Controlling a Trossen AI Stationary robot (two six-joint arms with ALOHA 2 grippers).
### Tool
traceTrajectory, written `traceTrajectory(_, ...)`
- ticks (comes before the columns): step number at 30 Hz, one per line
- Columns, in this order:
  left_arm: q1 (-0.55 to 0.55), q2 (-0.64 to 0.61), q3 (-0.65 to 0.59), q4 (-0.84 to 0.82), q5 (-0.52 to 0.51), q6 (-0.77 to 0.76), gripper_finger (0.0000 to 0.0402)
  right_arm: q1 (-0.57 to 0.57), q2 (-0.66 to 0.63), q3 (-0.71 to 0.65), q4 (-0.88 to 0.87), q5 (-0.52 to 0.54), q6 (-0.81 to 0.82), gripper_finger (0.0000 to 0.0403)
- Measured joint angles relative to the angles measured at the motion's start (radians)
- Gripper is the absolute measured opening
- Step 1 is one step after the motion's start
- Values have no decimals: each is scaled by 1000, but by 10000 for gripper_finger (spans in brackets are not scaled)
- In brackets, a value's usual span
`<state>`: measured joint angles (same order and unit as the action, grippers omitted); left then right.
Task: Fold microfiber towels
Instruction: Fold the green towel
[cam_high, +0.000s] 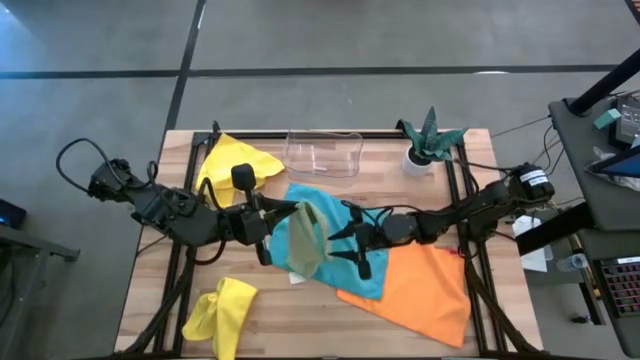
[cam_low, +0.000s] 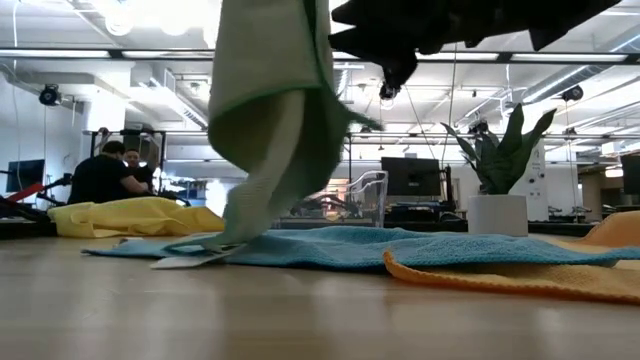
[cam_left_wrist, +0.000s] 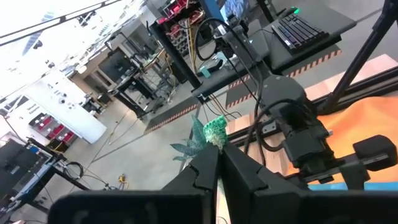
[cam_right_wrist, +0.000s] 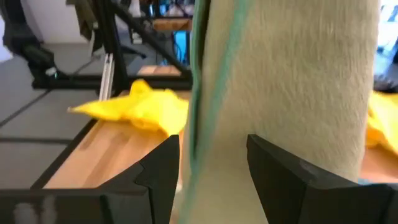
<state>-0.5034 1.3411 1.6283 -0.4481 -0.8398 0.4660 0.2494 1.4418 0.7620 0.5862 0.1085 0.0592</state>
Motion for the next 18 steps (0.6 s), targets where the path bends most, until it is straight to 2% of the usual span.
traceTrajectory(5,0,0,0,-1,-5,16,0,35,0,0,-83,69,-9,178)
traceTrajectory(11,0,0,0,10,-7,36,0,102,8,0,-186,194,-163,178)
traceTrajectory(16,0,-1,6,29,-7,48,0,156,90,0,-161,280,-284,178)
traceTrajectory(18,0,-1,8,30,-7,48,0,174,138,0,-118,349,-315,178)
